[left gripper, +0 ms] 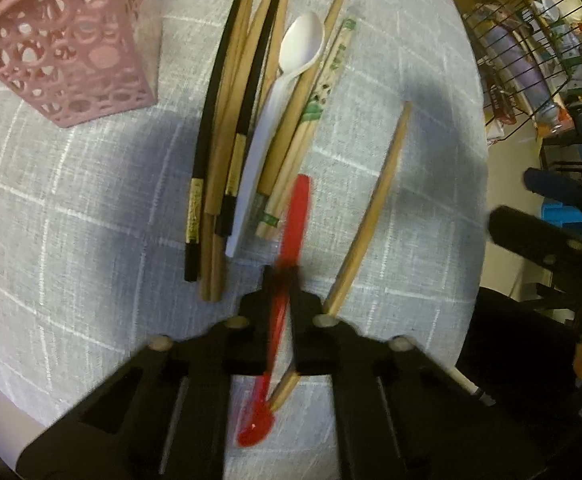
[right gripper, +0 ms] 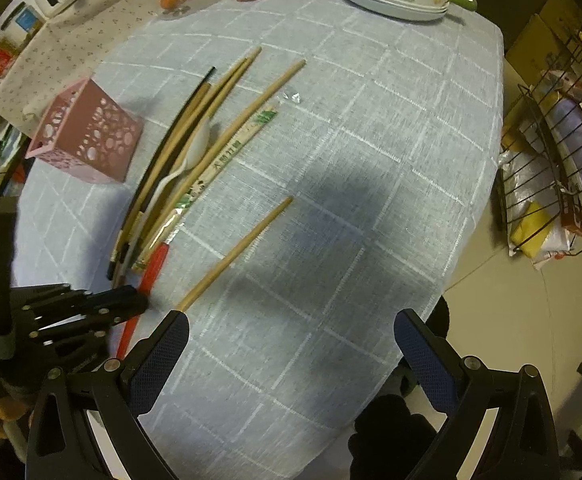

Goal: Organize utensils
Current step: 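Grasp the red spoon with the left tool while the right tool approaches a loose chopstick, then close the right tool on the loose chopstick and lift it while the left tool lifts the spoon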

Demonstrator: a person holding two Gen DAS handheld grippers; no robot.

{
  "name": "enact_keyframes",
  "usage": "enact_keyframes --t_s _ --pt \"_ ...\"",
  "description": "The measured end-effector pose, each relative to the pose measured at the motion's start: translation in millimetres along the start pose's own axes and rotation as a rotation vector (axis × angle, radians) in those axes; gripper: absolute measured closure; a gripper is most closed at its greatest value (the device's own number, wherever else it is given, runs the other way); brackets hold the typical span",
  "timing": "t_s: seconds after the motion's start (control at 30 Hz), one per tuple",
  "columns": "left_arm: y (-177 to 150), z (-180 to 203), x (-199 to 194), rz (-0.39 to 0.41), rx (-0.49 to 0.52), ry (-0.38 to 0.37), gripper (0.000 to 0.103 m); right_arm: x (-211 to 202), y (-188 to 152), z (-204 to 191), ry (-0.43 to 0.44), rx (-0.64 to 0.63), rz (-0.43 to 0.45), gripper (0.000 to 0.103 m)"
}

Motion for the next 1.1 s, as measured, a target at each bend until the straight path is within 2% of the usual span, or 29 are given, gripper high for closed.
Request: enact_keyframes --t_s 0.33,0.43,0.6,0.67,0.8,0.87,0.97,1.03,1.1 --pt "0 -2 -42 0.091 0.034 -0.026 0.101 26 11 -26 0.058 0.012 -0.073 0.002" --pt "-6 -4 -58 0.127 0.047 -0.018 0.101 38 15 -32 0.077 0.034 -0.104 0.009" --pt "-12 -6 -84 0.198 0.059 0.001 0.101 50 23 -48 0.054 0.023 -0.112 0.038" --pt "-12 -7 -94 0.228 0.06 0.01 0.101 51 26 -55 0.011 0.003 -0.094 0.041" --pt "-14 -11 -113 0.278 0.056 0.005 0.101 49 30 -69 -0.038 -0.024 -0.054 0.059" --pt "-14 -16 -123 0.306 0.05 0.003 0.101 47 32 -74 -0.042 -0.02 -0.046 0.068" --pt "-15 -20 -134 0.344 0.039 0.003 0.101 48 36 -75 -0.048 0.007 -0.045 0.073" --pt "-9 -13 -133 0.361 0.036 0.004 0.101 49 38 -71 -0.046 0.029 -0.043 0.081" --pt "-8 -5 -134 0.38 0.039 0.004 0.101 50 42 -66 -0.013 0.064 -0.048 0.087"
Point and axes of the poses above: each gripper's, at about its wrist camera, not at the fingertips, and x roughly the way its jaws point, z to its right, y to its top, the point moved 8 cm from there along x, roughly the way its jaws point, and after that the axes turned 15 degrees about -y, right-handed, at the moved point
